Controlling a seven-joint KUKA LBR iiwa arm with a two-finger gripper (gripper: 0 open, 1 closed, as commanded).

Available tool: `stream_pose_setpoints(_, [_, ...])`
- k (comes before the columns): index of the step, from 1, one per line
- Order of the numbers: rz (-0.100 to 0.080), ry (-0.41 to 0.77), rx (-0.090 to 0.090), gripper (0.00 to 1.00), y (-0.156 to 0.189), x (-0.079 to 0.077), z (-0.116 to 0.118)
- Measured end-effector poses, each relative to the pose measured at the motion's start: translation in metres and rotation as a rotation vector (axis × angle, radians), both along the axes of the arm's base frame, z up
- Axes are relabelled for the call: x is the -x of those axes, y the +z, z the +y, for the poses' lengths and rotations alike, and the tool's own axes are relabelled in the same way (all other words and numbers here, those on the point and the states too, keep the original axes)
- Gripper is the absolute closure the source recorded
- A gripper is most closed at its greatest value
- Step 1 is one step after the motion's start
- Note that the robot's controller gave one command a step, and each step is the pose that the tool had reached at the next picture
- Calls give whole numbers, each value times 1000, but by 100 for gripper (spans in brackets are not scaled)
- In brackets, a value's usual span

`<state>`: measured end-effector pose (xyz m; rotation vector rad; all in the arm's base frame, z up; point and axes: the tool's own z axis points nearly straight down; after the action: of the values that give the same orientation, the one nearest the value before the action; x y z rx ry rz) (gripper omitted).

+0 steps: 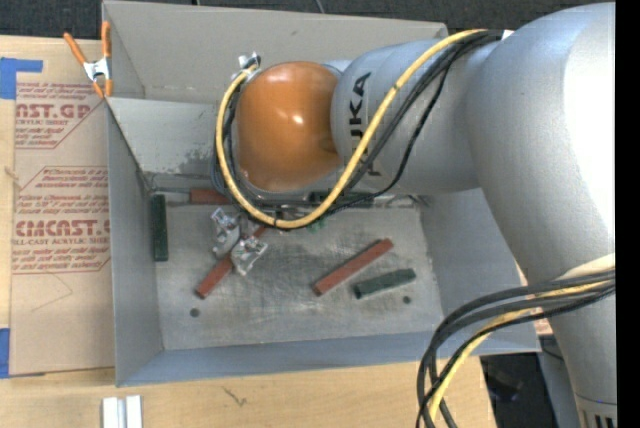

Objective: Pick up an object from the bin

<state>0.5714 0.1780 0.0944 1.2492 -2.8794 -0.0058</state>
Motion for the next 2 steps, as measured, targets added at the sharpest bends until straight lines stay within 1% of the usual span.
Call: stream_pose_setpoints(2, [-8, -1, 0, 100, 35, -1, 0])
